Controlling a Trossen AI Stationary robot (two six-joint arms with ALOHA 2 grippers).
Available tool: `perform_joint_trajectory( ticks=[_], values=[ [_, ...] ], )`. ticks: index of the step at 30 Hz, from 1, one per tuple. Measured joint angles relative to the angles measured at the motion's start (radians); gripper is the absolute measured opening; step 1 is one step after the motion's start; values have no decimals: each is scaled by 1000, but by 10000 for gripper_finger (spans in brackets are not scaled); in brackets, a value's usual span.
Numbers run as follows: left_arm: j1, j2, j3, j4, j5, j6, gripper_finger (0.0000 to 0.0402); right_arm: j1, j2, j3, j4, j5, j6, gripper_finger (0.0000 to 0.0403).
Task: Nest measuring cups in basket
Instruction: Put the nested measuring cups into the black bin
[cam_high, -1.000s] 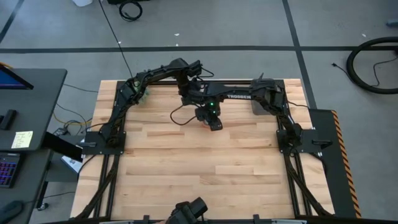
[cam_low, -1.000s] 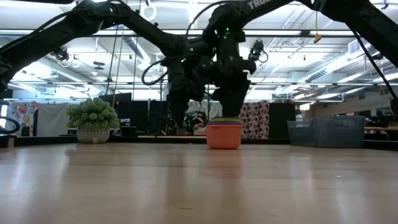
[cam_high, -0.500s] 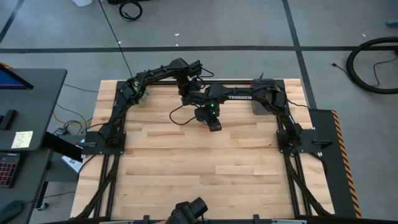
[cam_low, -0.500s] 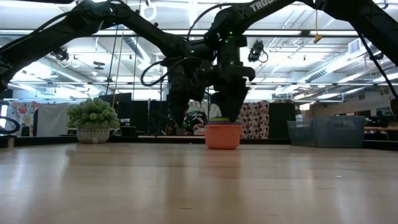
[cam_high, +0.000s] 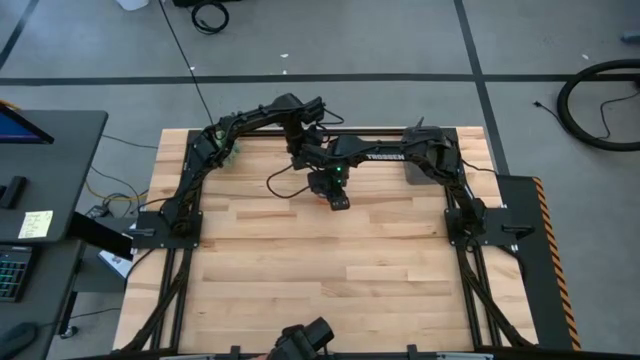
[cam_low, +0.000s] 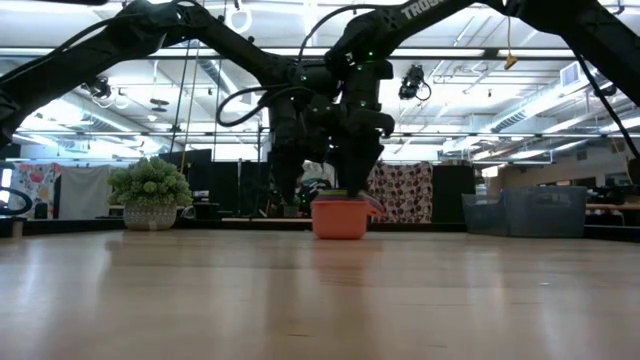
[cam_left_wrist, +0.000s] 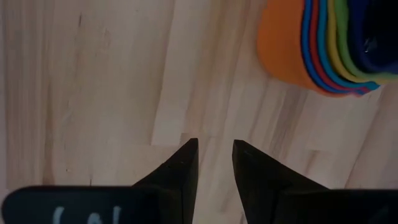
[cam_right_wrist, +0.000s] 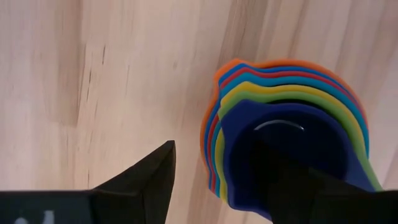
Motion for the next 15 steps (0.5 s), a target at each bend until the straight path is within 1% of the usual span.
perform_joint_trajectory(
  ticks=[4,10,15],
  values=[
    [0,0,0,-21,10,0,103,0,1,-1,7,0,0,217],
    [-1,0,0,-15,131,0,103,-1,1,-1,13,0,0,217],
    [-4,4,0,3,140,-2,103,-2,1,-1,13,0,0,217]
  ],
)
